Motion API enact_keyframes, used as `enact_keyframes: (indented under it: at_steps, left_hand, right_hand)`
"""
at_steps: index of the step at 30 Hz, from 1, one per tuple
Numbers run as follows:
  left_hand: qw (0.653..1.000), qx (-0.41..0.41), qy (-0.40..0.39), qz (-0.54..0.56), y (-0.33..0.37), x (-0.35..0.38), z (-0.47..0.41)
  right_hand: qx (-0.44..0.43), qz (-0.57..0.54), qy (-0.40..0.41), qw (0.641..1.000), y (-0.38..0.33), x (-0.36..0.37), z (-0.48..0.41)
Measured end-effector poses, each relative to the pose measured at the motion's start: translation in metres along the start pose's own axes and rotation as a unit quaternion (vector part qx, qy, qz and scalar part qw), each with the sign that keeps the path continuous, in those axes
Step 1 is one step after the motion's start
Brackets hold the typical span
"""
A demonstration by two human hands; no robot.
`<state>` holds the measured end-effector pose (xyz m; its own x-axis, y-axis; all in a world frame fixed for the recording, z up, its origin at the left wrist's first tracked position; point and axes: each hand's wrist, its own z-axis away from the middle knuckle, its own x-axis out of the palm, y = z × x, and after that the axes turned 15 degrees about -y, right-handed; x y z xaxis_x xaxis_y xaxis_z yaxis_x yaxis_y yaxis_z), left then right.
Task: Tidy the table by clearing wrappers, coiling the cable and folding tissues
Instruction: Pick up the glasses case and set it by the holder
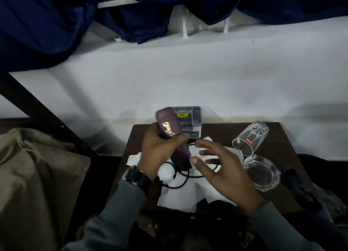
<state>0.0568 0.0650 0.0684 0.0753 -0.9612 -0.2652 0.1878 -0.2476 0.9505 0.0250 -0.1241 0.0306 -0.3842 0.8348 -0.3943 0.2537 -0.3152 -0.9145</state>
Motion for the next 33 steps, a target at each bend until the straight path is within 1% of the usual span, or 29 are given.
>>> enact_keyframes:
  at_steps: [1,3,5,8,10,12,14,16,18,20,22,24,29,31,33]
  left_hand:
    - [0.999,0.007,-0.015,0.048,0.001,0.013,0.014]
    - [0.992,0.013,-0.019,0.121,-0.003,0.029,0.033]
    - [0.981,0.012,-0.04,0.19,-0.006,0.038,0.044]
    - [0.95,0.009,-0.12,0.289,-0.013,0.038,0.049]
    - [0.933,0.011,-0.16,0.323,-0.019,0.035,0.048]
    - [0.931,0.015,-0.169,0.322,-0.027,0.029,0.042]
    - [0.938,0.02,-0.175,0.298,-0.032,0.028,0.037]
    - [0.945,0.027,-0.18,0.271,-0.036,0.033,0.036]
    - [0.947,0.038,-0.183,0.26,-0.039,0.036,0.036]
    - [0.947,0.05,-0.186,0.258,-0.041,0.037,0.035]
    - [0.95,0.057,-0.178,0.249,-0.039,0.036,0.034]
    - [0.955,0.065,-0.177,0.229,-0.037,0.037,0.035]
    - [0.961,0.058,-0.156,0.222,-0.034,0.038,0.038]
    - [0.96,0.057,-0.151,0.227,-0.033,0.038,0.037]
    - [0.957,0.058,-0.147,0.243,-0.032,0.04,0.038]
  right_hand:
    - [-0.011,-0.014,-0.011,1.0,-0.006,0.003,0.003]
    - [-0.03,-0.016,-0.004,0.999,-0.012,0.004,0.008]
    - [-0.045,0.015,0.014,0.999,-0.01,-0.003,0.011]
    - [-0.052,0.046,0.014,0.998,0.0,-0.02,0.015]
    - [-0.054,0.038,0.01,0.998,0.004,-0.029,0.017]
    - [-0.043,0.02,-0.005,0.999,0.006,-0.037,0.018]
    - [-0.044,0.024,-0.016,0.999,0.008,-0.043,0.019]
    - [-0.07,0.092,-0.003,0.993,0.008,-0.044,0.017]
    - [-0.109,0.168,0.006,0.98,0.008,-0.042,0.014]
    - [-0.131,0.219,0.013,0.967,0.007,-0.04,0.012]
    - [-0.145,0.293,0.037,0.944,0.006,-0.038,0.012]
    - [-0.16,0.377,0.06,0.91,0.005,-0.034,0.013]
    - [-0.184,0.494,0.064,0.847,0.004,-0.022,0.012]
    - [-0.18,0.517,0.064,0.834,0.003,-0.019,0.013]
    - [-0.17,0.519,0.058,0.836,0.001,-0.018,0.013]
